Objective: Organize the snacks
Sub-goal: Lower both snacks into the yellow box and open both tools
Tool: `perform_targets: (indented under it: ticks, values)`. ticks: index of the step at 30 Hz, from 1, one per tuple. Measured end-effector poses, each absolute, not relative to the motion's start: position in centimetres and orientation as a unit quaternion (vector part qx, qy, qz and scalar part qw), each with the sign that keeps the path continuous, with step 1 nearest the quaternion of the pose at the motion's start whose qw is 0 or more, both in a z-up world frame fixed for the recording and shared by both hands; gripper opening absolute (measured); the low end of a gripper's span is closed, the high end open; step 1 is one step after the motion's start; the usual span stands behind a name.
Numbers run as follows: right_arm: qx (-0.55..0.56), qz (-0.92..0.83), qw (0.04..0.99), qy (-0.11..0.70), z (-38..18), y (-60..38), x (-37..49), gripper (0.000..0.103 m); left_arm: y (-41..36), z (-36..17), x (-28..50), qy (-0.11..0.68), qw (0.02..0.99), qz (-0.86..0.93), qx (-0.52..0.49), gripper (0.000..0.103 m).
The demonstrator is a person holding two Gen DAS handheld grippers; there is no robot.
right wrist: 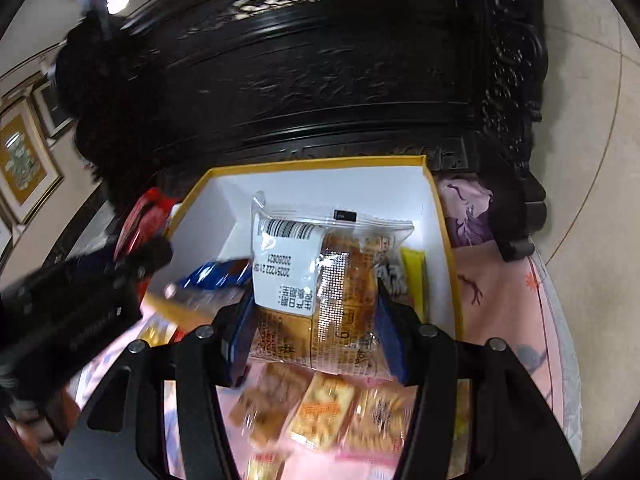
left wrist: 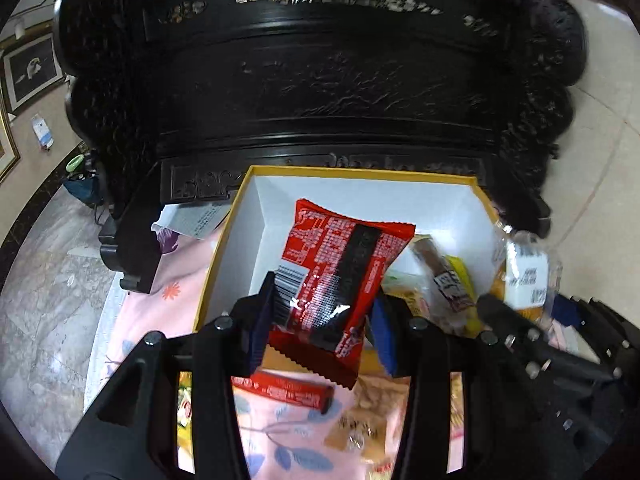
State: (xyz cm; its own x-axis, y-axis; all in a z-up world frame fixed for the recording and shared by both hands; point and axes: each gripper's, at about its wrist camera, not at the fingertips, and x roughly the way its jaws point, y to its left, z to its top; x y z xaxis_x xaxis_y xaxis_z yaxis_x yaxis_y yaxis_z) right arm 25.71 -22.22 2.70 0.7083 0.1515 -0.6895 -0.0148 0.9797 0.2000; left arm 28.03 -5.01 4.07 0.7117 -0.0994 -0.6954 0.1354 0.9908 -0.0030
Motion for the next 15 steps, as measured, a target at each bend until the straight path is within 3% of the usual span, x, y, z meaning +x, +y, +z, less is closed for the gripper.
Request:
perform_targets:
  ticks: [10, 11, 12, 13, 15]
  values:
    - [0.09, 0.034, 0.917, 0.386, 2.0, -22.9, 30.1, 0.056, -4.7, 2.0, 32.9, 0.396, 0.917, -0.043, 0.011, 0.045]
    - [0.085, 0.035, 0.918, 0.387, 1.9, -22.9, 30.8, 0.056, -4.7, 1.9, 33.3, 0.398, 0.916, -0.04, 0.007, 0.057]
    - [0.077, 0.035, 0.917, 0.389, 2.0, -22.6, 31.0, 0.063, -4.6, 1.8, 33.8, 0.403, 0.914, -0.038, 0.003, 0.089]
    - [0.071, 0.028, 0.919, 0.388, 2.1, -22.7, 31.1, 0.071, -4.6, 1.7, 34.1, 0.409, 0.912, -0.031, 0.001, 0.095]
    - [0.067, 0.023, 0.923, 0.379, 2.7, -23.4, 30.4, 0.076, -4.0, 1.6, 34.1, 0.4, 0.916, -0.016, 0.0, 0.097]
